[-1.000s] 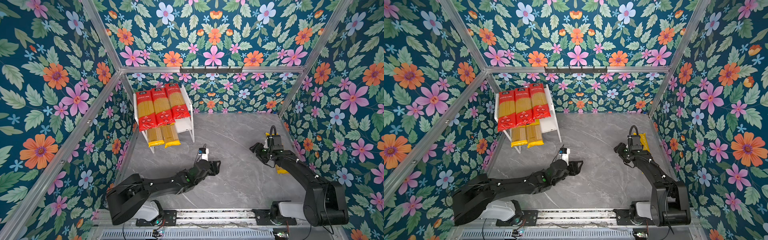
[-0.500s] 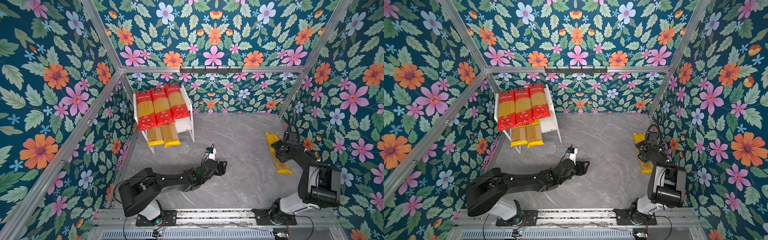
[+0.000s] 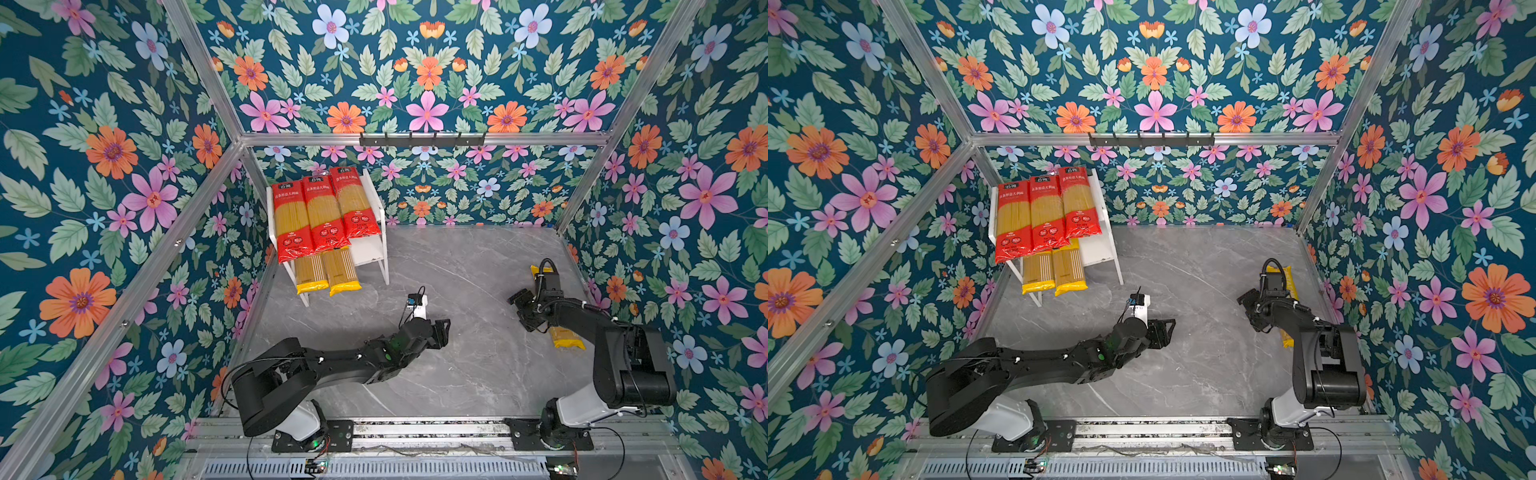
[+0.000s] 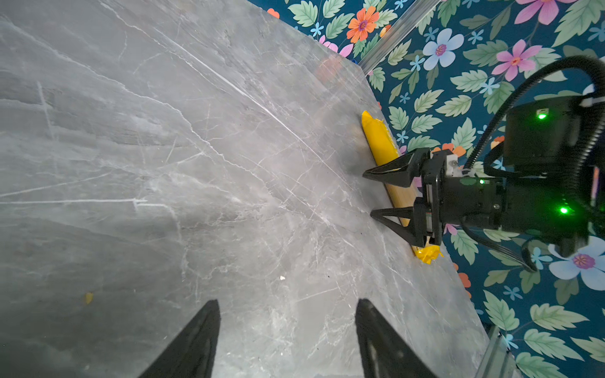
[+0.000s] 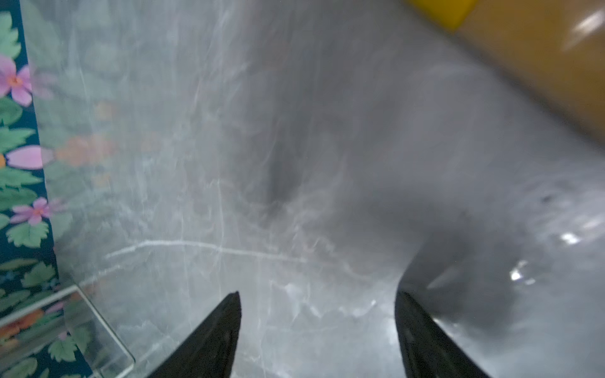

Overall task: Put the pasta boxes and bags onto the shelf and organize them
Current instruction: 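Release the pack with the right gripper and move it to the last yellow pack, then grasp the last yellow pack with the right gripper and drag it toward the left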

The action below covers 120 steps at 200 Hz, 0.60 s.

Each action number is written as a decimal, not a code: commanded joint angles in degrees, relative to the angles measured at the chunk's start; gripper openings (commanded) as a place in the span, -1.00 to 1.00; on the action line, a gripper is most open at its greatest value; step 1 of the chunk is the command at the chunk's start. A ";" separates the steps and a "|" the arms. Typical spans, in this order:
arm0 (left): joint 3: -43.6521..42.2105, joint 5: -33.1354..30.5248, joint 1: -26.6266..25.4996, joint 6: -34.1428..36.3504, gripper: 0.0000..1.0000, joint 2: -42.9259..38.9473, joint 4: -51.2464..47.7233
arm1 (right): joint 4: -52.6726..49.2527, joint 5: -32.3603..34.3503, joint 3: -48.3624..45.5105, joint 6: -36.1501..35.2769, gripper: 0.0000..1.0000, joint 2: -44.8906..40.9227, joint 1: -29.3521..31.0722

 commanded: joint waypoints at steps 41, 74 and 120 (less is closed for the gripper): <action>0.22 0.43 0.04 -0.34 0.37 1.54 1.62 | -11.03 10.22 7.44 -11.46 0.54 -5.33 -3.33; 1.61 3.63 0.03 -1.03 0.36 3.52 2.66 | -12.56 14.57 12.39 -8.65 0.58 0.48 -12.95; 2.62 3.72 0.03 0.14 0.36 2.82 0.99 | -11.73 12.04 15.06 -4.51 0.59 10.92 -20.34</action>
